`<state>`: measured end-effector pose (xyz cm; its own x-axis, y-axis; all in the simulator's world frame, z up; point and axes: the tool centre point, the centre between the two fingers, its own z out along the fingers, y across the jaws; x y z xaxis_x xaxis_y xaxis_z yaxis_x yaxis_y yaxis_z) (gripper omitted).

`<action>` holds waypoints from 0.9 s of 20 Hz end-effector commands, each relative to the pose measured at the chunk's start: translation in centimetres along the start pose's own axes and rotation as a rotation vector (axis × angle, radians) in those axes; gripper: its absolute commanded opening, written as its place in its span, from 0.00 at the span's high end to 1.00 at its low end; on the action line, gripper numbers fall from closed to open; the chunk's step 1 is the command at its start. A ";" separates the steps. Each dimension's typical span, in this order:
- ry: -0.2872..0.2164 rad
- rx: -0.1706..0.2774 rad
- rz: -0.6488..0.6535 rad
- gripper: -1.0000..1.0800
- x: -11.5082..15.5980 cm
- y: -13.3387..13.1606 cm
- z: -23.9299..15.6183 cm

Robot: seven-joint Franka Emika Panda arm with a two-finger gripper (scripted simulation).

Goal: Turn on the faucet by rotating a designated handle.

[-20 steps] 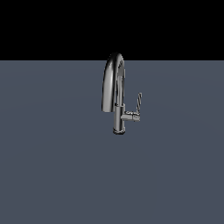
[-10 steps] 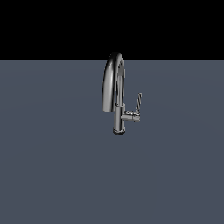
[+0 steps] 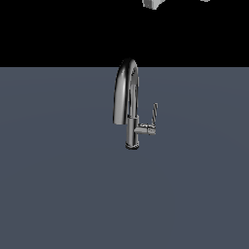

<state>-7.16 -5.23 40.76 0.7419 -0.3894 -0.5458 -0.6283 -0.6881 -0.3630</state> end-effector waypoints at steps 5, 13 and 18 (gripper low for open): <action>-0.107 0.139 0.132 1.00 4.8 0.5 0.6; -0.250 0.323 0.307 1.00 10.6 2.0 2.4; -0.343 0.442 0.422 1.00 14.1 3.2 4.2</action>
<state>-0.13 -10.02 29.87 0.3786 -0.3230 -0.8674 -0.9210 -0.2244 -0.3184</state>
